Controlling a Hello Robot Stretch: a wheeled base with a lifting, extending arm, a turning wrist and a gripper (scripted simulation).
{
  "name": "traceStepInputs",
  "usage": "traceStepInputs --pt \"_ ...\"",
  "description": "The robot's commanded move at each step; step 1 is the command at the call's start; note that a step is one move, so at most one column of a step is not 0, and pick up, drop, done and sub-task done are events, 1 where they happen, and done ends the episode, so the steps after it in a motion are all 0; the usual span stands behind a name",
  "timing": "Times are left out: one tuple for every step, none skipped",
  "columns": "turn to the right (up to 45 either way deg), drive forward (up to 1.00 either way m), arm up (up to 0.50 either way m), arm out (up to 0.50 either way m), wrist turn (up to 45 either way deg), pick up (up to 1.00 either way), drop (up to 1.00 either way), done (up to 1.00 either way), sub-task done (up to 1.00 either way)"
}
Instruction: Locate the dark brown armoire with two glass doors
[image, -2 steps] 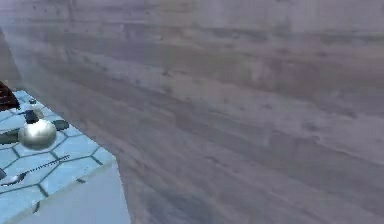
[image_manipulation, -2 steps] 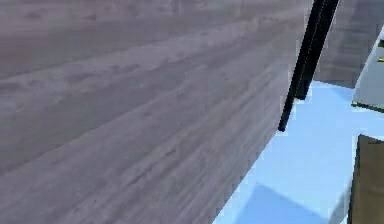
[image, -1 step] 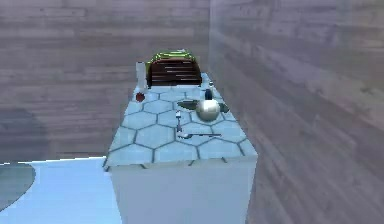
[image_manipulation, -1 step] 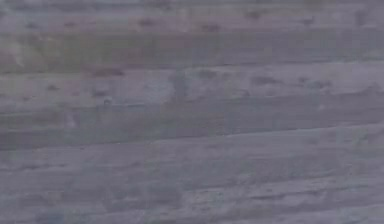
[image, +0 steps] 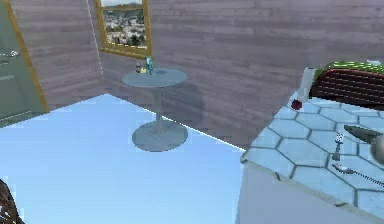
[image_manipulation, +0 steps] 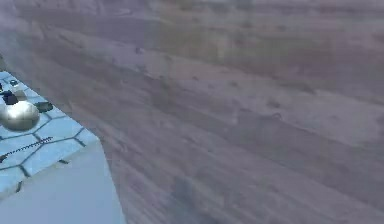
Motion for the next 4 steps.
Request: traceStepInputs --pt "-24.0 0.0 0.0 0.0 0.0 0.0 0.0 0.0 0.0" --pt "0.0 0.9 0.0 0.0 0.0 0.0 0.0 0.0 0.0" --pt "-27.0 0.0 0.0 0.0 0.0 0.0 0.0 0.0 0.0" --pt "0.0 0.5 0.0 0.0 0.0 0.0 0.0 0.0 0.0"
